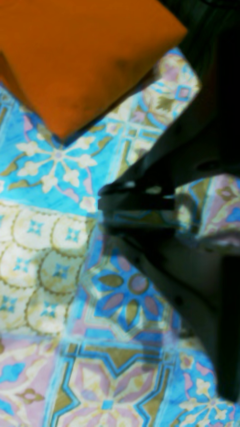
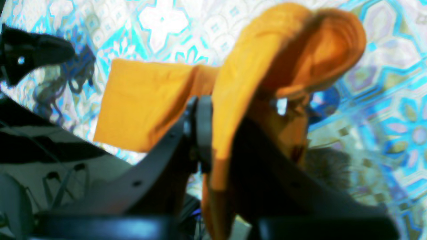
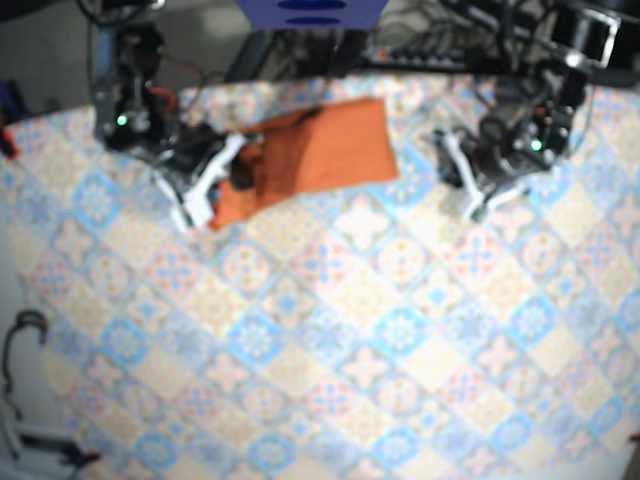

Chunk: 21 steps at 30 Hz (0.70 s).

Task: Fold the T-shirt properly
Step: 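Lift and fold the held end toward the left gripper with the right gripper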

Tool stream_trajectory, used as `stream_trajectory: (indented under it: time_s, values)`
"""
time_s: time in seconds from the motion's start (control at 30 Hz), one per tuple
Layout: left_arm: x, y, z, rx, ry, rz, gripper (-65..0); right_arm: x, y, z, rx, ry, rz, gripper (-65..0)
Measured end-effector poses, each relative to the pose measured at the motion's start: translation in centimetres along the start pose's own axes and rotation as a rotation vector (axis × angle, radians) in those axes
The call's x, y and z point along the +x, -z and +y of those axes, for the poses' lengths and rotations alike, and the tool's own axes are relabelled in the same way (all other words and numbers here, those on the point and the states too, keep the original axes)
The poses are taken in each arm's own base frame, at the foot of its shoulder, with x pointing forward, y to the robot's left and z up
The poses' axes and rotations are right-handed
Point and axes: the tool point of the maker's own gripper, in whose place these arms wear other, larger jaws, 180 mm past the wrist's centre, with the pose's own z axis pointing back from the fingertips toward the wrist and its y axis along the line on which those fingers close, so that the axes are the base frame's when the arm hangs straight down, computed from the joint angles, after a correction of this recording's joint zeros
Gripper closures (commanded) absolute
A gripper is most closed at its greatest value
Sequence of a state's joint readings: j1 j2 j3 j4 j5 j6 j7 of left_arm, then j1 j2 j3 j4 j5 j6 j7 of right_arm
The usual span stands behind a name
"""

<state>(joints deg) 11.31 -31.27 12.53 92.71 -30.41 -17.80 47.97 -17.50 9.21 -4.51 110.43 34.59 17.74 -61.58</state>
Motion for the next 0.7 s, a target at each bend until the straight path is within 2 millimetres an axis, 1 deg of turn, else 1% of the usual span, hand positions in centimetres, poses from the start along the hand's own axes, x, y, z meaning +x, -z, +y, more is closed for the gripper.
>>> stream_trajectory:
  time_s: [0.03, 0.13, 0.17, 0.27, 0.3, 0.37, 0.47, 0.57, 0.7]
  values:
    - [0.0, 0.1, 0.2, 0.003, -0.007, -0.012, -7.5, -0.2, 0.2, 0.6, 0.015, -0.008, 0.009, 0.0]
    - [-0.8, 0.1, 1.1, 0.016, -0.010, -0.003, -7.5, -0.5, 1.0, 2.6, 0.068, -0.043, 0.030, 0.0]
    - [-0.7, 0.0, 1.4, 0.025, -0.010, -0.010, -7.5, -0.5, 1.2, 3.3, 0.084, -0.051, 0.033, 0.0]
    - [-0.4, -0.1, 1.7, 0.030, -0.004, -0.024, -7.5, 0.2, 2.0, 5.0, 0.115, -0.049, 0.020, 0.0]
    - [-0.3, 0.0, 1.6, 0.028, -0.006, -0.027, -7.5, 0.5, 2.1, 5.3, 0.118, -0.041, 0.016, 0.0]
    - [-0.3, -0.1, 1.6, 0.027, -0.004, -0.029, -7.5, 1.3, 2.4, 5.2, 0.097, -0.029, 0.009, 0.0]
    - [-0.8, -0.1, 1.8, 0.031, -0.006, -0.017, -7.5, 1.5, 2.5, 5.5, 0.108, -0.082, 0.022, 0.0]
    - [-1.3, 0.0, 1.6, 0.028, -0.012, -0.007, -7.5, 1.9, 2.8, 6.3, 0.126, -0.104, 0.020, 0.0]
    - [-1.4, -0.1, 1.7, 0.030, -0.012, -0.005, -7.5, 2.3, 3.1, 6.9, 0.134, -0.140, 0.018, 0.0]
